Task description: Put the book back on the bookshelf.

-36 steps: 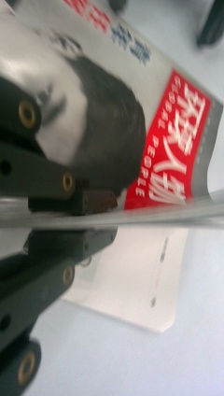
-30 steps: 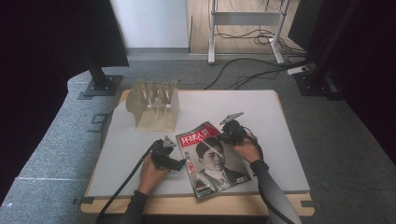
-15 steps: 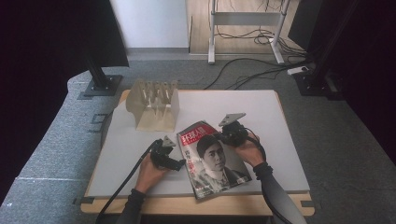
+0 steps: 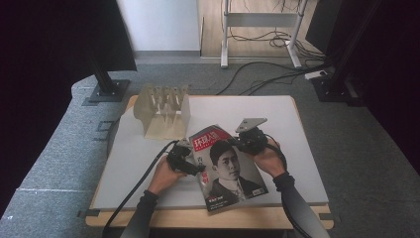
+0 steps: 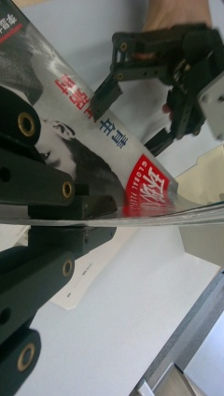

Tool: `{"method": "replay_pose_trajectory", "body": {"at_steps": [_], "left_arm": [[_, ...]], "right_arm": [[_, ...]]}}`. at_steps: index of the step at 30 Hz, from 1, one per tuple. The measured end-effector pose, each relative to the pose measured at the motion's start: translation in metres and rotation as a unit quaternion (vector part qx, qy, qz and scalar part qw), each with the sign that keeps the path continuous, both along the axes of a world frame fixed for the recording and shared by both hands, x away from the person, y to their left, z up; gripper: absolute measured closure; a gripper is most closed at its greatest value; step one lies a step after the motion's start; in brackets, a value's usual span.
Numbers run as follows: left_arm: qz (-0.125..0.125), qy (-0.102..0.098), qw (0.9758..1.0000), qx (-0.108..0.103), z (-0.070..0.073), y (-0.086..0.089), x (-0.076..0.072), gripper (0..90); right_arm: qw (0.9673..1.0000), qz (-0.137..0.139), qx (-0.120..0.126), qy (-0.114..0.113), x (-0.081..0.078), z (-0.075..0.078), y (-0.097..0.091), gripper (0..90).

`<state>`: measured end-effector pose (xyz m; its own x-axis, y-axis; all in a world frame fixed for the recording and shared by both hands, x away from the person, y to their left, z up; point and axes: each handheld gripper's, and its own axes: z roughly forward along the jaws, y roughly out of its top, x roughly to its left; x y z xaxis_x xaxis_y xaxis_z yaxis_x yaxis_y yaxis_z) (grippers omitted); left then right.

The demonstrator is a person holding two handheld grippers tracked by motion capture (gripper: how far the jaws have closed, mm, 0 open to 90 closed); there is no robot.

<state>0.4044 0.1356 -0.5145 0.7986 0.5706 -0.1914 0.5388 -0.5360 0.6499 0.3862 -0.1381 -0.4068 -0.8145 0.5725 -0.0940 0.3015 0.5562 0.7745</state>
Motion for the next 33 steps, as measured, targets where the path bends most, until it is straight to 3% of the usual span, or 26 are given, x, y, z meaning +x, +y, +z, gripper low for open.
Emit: {"method": "replay_pose_trajectory", "body": {"at_steps": [2, 5, 8, 10, 15, 18, 19, 20, 22, 25, 33], "left_arm": [[-0.015, 0.006, 0.9998, -0.012, -0.002, -0.003, 0.002, 1.8], [-0.035, 0.004, 0.9994, -0.008, 0.000, -0.008, 0.001, 3.1], [-0.037, -0.004, 0.9992, 0.011, 0.005, -0.011, 0.000, 3.3], [-0.033, -0.013, 0.9993, 0.012, 0.010, -0.012, -0.001, 4.3], [-0.028, -0.023, 0.9992, -0.017, 0.026, -0.008, 0.000, 6.5], [-0.022, -0.042, 0.9988, -0.011, 0.035, -0.010, -0.001, 8.8], [-0.022, -0.042, 0.9988, -0.011, 0.035, -0.010, -0.001, 11.4], [-0.014, -0.062, 0.9980, -0.002, 0.041, -0.012, -0.002, 14.9], [-0.013, -0.071, 0.9974, 0.005, 0.047, -0.014, -0.002, 17.0], [-0.006, -0.091, 0.9952, 0.035, 0.054, -0.017, -0.003, 27.2], [-0.003, -0.096, 0.9949, 0.032, 0.069, -0.017, -0.002, 45.9]], "right_arm": [[1.0000, 0.001, 0.000, -0.002, -0.001, 0.001, -0.001, 86.3], [1.0000, 0.005, 0.004, -0.003, -0.001, 0.002, -0.002, 86.3], [0.9999, 0.007, 0.006, -0.007, -0.001, 0.004, -0.002, 86.3], [0.9999, 0.006, 0.012, -0.008, -0.001, 0.007, -0.002, 86.3], [0.9996, 0.005, 0.023, -0.015, -0.001, 0.015, -0.005, 86.3], [0.9994, 0.009, 0.029, -0.018, -0.001, 0.019, -0.007, 86.3], [0.9993, 0.007, 0.031, -0.019, -0.001, 0.020, -0.007, 86.2], [0.9993, 0.008, 0.031, -0.020, -0.001, 0.022, -0.007, 86.2], [0.9993, 0.008, 0.030, -0.022, -0.001, 0.023, -0.007, 86.1], [0.9992, 0.008, 0.031, -0.025, -0.001, 0.026, -0.008, 86.1], [0.9989, 0.008, 0.040, -0.025, 0.001, 0.030, -0.011, 86.0]]}}
